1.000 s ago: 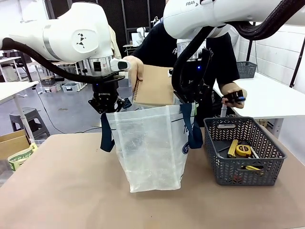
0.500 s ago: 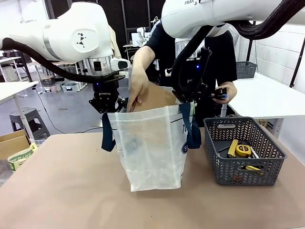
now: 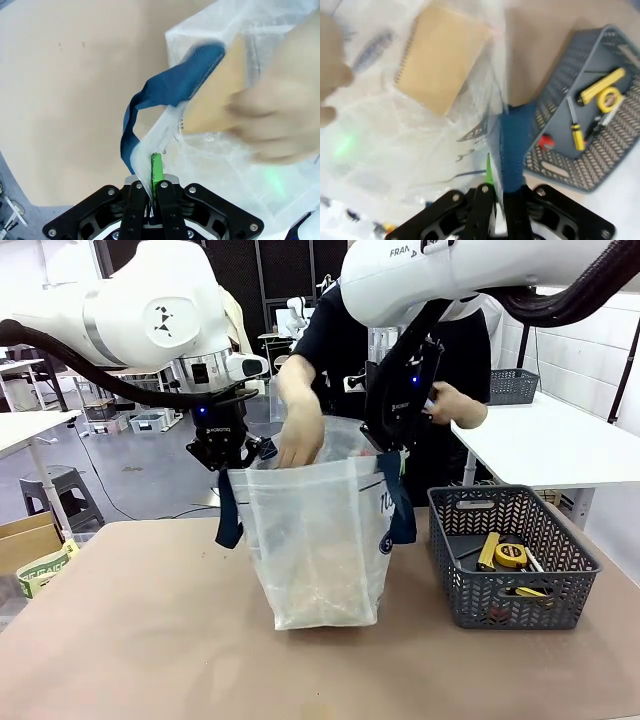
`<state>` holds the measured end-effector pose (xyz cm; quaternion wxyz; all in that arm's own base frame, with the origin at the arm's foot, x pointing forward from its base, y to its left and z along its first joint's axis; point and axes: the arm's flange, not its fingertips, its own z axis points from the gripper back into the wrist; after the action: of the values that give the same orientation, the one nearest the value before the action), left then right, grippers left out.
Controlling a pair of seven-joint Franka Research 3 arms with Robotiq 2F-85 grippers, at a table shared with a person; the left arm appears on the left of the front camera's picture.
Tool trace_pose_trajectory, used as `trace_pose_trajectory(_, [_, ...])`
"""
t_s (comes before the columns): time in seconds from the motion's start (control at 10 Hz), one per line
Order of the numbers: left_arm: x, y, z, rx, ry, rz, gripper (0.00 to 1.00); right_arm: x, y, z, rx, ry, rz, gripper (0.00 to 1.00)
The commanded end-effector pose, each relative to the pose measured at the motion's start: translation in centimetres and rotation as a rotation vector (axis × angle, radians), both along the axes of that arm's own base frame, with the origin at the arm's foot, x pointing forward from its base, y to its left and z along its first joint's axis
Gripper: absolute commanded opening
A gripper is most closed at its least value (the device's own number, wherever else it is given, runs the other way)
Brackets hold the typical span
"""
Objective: Transfer purchased items from the store into the shopping bag.
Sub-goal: Move the Reusable shopping bag to the right side of the table.
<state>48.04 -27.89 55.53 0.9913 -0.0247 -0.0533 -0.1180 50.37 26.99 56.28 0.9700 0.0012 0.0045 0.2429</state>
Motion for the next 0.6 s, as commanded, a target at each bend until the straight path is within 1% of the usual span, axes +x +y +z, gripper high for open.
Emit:
trace_pose_trajectory(0.0, [-0.74,0.69,-0.15,-0.024,-0.004,0.03,0.0,-1.32,-0.74,-1.06,-0.026,-0.068,-0.014,0.0])
trace_pose_trajectory(0.3, [-0.36,0.94,-0.39,-0.021,0.005,0.034,0.0,-2.05,-0.89,-0.86,-0.037,-0.108,-0.022,0.0])
trace_pose_trajectory(0.5, [-0.28,0.98,-0.34,-0.029,-0.003,0.044,0.0,-2.27,-0.89,-0.75,-0.036,-0.121,-0.026,0.0])
